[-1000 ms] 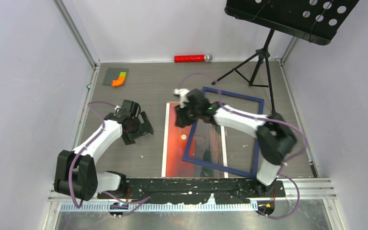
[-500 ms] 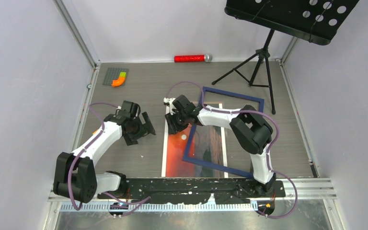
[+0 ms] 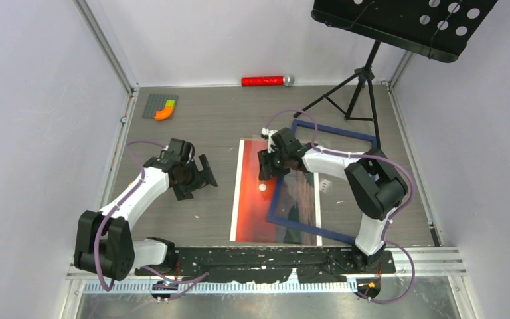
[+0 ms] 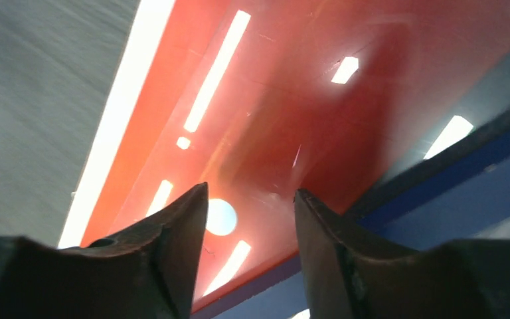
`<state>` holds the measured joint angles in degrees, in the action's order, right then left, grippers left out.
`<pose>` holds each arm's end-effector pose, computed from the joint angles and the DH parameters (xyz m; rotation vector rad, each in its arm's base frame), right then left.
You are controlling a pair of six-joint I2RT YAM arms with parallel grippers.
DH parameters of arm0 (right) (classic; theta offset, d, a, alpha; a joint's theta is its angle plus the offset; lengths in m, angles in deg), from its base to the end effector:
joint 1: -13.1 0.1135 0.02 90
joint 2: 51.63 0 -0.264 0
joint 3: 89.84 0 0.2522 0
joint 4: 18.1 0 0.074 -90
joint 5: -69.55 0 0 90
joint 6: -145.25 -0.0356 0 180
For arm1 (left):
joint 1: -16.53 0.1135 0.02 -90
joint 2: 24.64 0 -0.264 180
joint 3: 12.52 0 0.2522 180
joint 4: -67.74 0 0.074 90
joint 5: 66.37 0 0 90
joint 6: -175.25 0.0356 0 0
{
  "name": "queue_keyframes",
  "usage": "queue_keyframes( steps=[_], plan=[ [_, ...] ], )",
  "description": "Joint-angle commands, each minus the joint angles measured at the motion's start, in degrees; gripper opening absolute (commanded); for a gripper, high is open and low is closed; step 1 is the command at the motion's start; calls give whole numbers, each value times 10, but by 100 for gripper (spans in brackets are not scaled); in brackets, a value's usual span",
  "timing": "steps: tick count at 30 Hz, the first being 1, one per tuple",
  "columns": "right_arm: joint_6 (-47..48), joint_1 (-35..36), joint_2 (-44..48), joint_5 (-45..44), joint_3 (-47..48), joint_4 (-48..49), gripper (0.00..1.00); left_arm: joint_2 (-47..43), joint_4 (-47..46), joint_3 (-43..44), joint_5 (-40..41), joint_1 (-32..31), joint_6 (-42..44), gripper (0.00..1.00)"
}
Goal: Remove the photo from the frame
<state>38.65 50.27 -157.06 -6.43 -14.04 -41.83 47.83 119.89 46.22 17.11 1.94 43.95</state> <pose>0.2930 0.2330 0.1562 -0.5679 2.5372 0.6739 0.2217 -0.0619 0.2056 -0.6119 2.7245 -0.4201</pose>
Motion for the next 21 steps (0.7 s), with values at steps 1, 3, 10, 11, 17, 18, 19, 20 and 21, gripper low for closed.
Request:
queue_keyframes(
  steps=[1,3,10,11,17,18,19,20,21],
  plan=[
    [84,-2,3,-148,-22,-145,62,0,-6,19,-15,2,10,100],
    [118,21,21,-186,1,-166,69,-2,-3,22,-14,2,8,100],
    [133,96,59,-218,68,-163,77,-13,-16,23,-37,0,2,100],
    [126,97,59,-217,69,-156,77,-12,-21,22,-44,-2,1,100],
    [83,109,66,-143,70,-58,77,11,-33,25,-64,-28,-8,100],
    [80,111,66,-110,68,-23,77,11,-36,23,-69,-29,-9,100],
    [77,112,62,-99,67,0,77,9,-37,21,-68,-30,-11,100],
    [77,112,58,-86,71,2,78,4,-37,17,-65,-30,-11,100],
    [76,113,45,-84,87,-8,78,-2,-34,14,-59,-30,-13,100]
  ],
)
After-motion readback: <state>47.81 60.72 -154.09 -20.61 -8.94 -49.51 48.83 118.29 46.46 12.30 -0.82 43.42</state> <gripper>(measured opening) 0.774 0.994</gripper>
